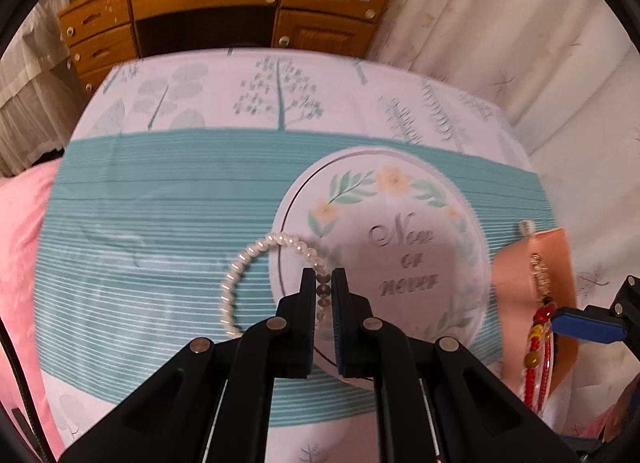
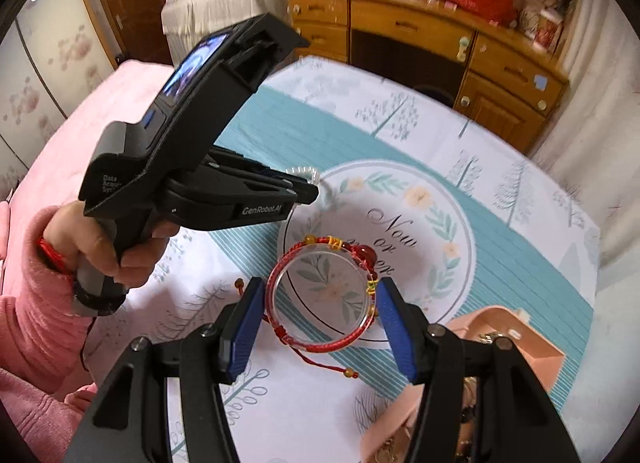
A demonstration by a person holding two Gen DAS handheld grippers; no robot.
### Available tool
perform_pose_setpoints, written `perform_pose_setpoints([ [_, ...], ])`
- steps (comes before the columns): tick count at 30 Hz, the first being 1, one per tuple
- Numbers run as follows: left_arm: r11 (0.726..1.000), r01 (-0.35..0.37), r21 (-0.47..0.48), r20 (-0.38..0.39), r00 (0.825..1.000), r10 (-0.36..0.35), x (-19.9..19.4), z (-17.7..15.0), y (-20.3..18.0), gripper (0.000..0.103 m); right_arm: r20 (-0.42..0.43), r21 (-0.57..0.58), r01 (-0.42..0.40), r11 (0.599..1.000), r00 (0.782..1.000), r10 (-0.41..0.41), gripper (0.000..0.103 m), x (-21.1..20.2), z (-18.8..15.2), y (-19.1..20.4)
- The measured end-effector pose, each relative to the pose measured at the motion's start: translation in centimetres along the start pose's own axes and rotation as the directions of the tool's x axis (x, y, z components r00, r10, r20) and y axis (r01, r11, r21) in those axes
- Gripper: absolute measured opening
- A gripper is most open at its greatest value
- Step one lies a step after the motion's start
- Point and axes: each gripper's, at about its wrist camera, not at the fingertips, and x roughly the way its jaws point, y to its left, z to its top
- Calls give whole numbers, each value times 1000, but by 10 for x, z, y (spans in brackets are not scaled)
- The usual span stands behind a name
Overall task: Organize jewelry
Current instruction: 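Carry both bracelets into the peach box and open both tools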
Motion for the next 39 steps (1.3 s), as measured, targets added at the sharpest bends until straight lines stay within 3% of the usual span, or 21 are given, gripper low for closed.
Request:
perform_pose_setpoints([
  [11, 994, 41, 104, 162, 985, -58, -80, 10, -51, 5, 186, 35, 59, 998, 980, -64, 57, -73, -13, -13],
  [18, 977, 69, 203, 218, 969, -114, -109, 8, -98, 5, 252, 103, 95, 990, 961, -118, 57, -103, -33, -29],
  [28, 932, 133, 337, 198, 958, -209, -113, 2, -166, 6, 241, 221, 121, 968, 955, -174, 58, -108, -73, -55],
  [36, 905, 173, 388, 123, 964, -237, -83, -1, -210, 6, 179, 331, 131, 934, 964, -198, 58, -93, -113, -75],
  [39, 897, 183, 403, 88, 968, -237, -67, -5, -224, 6, 120, 356, 167, 919, 968, -222, 58, -80, -120, -82],
])
